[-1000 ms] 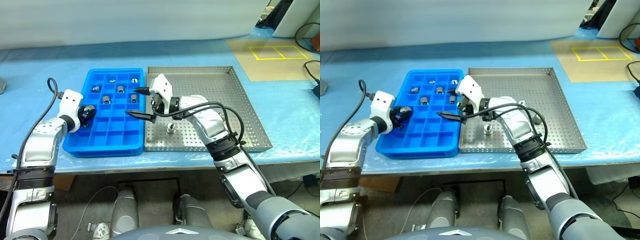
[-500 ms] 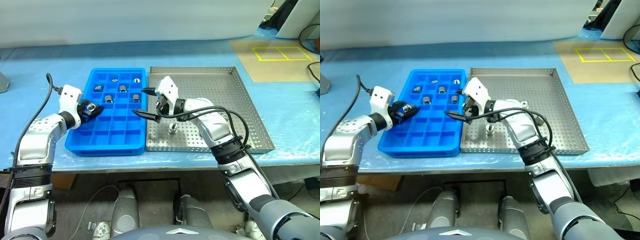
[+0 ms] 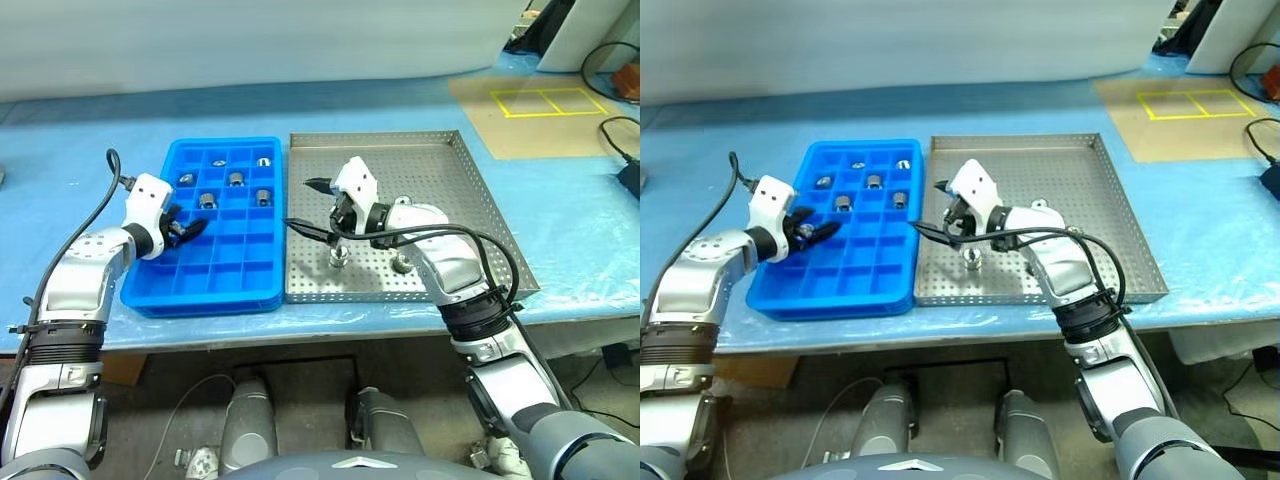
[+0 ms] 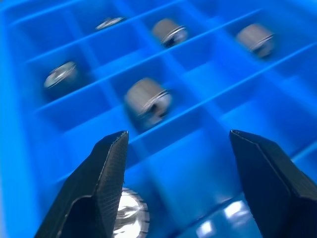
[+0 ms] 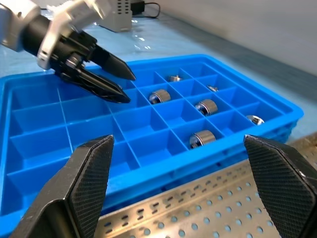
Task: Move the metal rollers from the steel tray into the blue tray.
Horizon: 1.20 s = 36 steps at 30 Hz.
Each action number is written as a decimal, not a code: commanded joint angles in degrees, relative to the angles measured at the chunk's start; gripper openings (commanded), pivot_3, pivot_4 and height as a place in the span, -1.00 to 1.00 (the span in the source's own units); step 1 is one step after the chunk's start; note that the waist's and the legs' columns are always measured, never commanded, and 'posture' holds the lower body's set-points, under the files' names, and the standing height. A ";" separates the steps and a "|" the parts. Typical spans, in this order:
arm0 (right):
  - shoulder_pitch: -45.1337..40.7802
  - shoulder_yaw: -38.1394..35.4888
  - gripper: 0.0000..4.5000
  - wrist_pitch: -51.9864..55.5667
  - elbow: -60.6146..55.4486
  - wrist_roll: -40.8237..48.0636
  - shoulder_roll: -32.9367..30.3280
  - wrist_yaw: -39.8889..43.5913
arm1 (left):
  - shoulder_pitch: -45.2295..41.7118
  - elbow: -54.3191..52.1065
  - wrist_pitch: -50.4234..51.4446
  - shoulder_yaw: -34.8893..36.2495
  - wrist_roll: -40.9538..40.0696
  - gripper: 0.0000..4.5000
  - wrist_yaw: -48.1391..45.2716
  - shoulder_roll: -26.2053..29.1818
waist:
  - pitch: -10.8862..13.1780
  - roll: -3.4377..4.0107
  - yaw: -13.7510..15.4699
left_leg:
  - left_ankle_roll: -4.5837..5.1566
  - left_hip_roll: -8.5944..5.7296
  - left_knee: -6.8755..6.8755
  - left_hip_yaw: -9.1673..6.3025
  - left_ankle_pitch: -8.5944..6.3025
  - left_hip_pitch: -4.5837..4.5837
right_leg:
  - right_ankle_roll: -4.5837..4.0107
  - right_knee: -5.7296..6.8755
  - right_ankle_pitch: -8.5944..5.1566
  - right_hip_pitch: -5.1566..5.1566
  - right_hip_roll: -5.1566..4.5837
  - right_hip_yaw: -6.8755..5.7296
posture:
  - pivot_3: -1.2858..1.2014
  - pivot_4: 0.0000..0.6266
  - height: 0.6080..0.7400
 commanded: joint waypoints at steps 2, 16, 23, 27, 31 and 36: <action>0.39 -1.47 0.95 0.47 -3.64 0.62 -0.65 -0.49 | 0.92 -8.15 1.14 0.50 -4.87 0.52 -3.79 0.66 | 0.00 0.01 -0.09 | 0.00 0.01 0.00 0.01 0.00 0.02 | -0.01 0.02 0.00 0.00 0.01 0.00 | 0.00 -0.52 1.00; 11.41 -10.65 0.95 8.43 -16.98 3.91 -14.19 0.29 | -11.09 -1.24 -4.56 -23.02 1.24 0.52 -14.25 -7.30 | -0.01 0.03 -0.83 | 0.03 -0.02 0.08 0.16 -0.01 0.33 | 0.04 0.01 0.02 0.30 0.00 0.21 | -0.15 -0.52 1.00; 18.03 -13.43 0.95 12.19 -24.53 3.25 -13.88 -6.82 | -21.46 16.48 -10.88 -31.06 7.69 0.52 -19.04 -15.15 | -0.04 0.08 -3.92 | 0.08 -0.02 0.07 0.25 -0.03 0.44 | 0.05 0.01 0.03 0.26 0.15 0.46 | -0.27 -0.52 1.00; 20.67 -14.40 0.95 13.94 -27.85 3.48 -13.66 -9.50 | -24.07 23.46 -13.94 -32.21 10.49 0.52 -20.90 -16.57 | -0.06 0.12 -5.20 | 0.19 -0.03 0.14 0.27 -0.09 0.49 | 0.07 0.00 0.04 0.28 0.20 0.56 | -0.32 -0.52 1.00; 23.27 -14.83 0.95 14.68 -29.97 3.26 -13.82 -11.27 | -25.87 29.34 -17.19 -33.09 13.86 0.52 -21.93 -16.85 | -0.07 0.12 -5.94 | 0.41 -0.01 0.20 0.27 -0.22 0.48 | 0.07 -0.09 0.04 0.37 0.23 0.55 | -0.34 -0.52 1.00; 23.94 -14.69 0.95 14.76 -30.32 2.87 -13.75 -12.96 | -26.91 32.16 -20.49 -33.95 16.85 0.52 -24.01 -17.23 | -0.07 0.13 -6.26 | 0.76 -0.01 0.55 0.27 -0.45 0.52 | 0.13 -0.14 0.08 0.61 0.17 0.55 | -0.35 -0.52 1.00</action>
